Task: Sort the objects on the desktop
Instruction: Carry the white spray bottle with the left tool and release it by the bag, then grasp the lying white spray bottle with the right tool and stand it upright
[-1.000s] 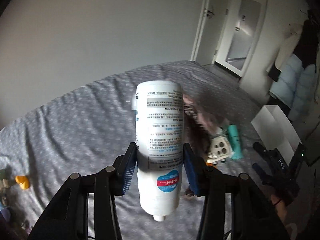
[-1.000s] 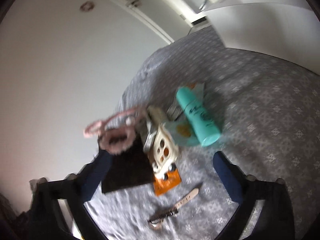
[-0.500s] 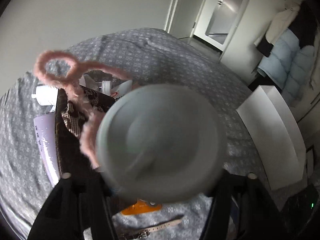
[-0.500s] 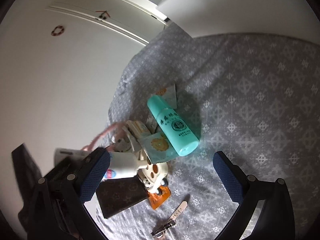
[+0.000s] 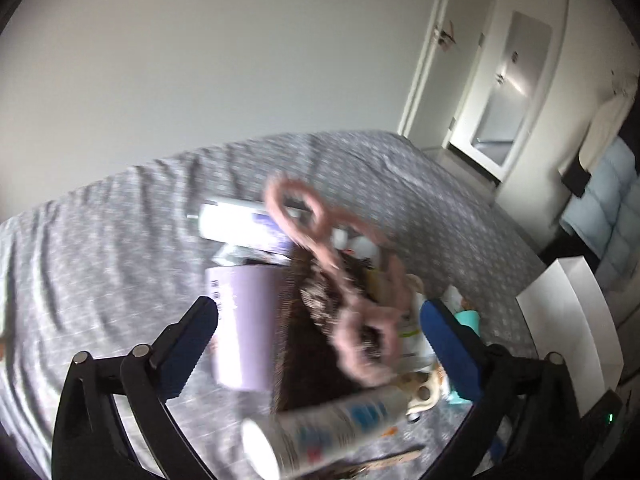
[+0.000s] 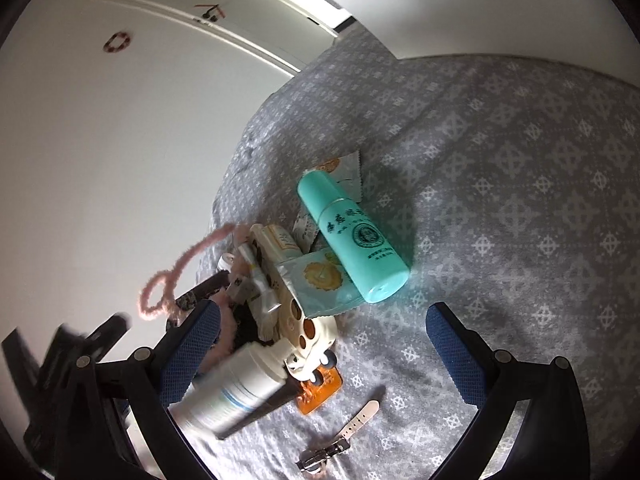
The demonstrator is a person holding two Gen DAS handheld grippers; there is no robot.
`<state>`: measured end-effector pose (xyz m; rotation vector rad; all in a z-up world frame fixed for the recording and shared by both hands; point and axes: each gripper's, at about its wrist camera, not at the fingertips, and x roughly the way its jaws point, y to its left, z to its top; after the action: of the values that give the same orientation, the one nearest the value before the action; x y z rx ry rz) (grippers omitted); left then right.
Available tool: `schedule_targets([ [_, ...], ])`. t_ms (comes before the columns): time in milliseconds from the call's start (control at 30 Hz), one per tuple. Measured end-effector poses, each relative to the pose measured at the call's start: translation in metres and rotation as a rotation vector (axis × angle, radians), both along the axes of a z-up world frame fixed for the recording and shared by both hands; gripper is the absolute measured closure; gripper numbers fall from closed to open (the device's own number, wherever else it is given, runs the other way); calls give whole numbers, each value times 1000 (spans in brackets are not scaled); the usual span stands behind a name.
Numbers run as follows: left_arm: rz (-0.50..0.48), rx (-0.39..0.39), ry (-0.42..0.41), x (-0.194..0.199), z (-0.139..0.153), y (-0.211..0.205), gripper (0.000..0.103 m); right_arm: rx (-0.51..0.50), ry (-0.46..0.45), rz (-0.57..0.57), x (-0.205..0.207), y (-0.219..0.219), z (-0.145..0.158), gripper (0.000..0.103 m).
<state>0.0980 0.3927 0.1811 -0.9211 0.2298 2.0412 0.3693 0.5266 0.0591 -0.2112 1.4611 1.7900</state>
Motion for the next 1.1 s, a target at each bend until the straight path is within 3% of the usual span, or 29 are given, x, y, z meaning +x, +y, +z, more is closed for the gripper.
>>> schedule_targets([
  [267, 124, -49, 79, -30, 13, -127, 1, 134, -87, 150, -29, -13, 25, 0],
  [467, 315, -59, 59, -50, 2, -254, 1, 264, -218, 422, -70, -48, 43, 0],
  [633, 481, -45, -22, -71, -24, -357, 1, 478, -493, 741, -118, -108, 50, 0],
  [767, 554, -54, -50, -79, -50, -412, 1, 470, -678, 943, -149, -133, 24, 0],
  [867, 592, -55, -52, -80, -70, -442, 1, 477, -775, 972, -160, -134, 10, 2],
  [933, 635, -42, -101, -84, -83, -458, 1, 518, -888, 1027, -172, -137, 1, 2],
  [1033, 704, 66, -227, -95, -95, -475, 1, 550, -1007, 1124, -188, -141, -13, 5],
  [1100, 729, 99, -245, -99, -96, -477, 1, 573, -1075, 1158, -197, -140, -24, 5],
])
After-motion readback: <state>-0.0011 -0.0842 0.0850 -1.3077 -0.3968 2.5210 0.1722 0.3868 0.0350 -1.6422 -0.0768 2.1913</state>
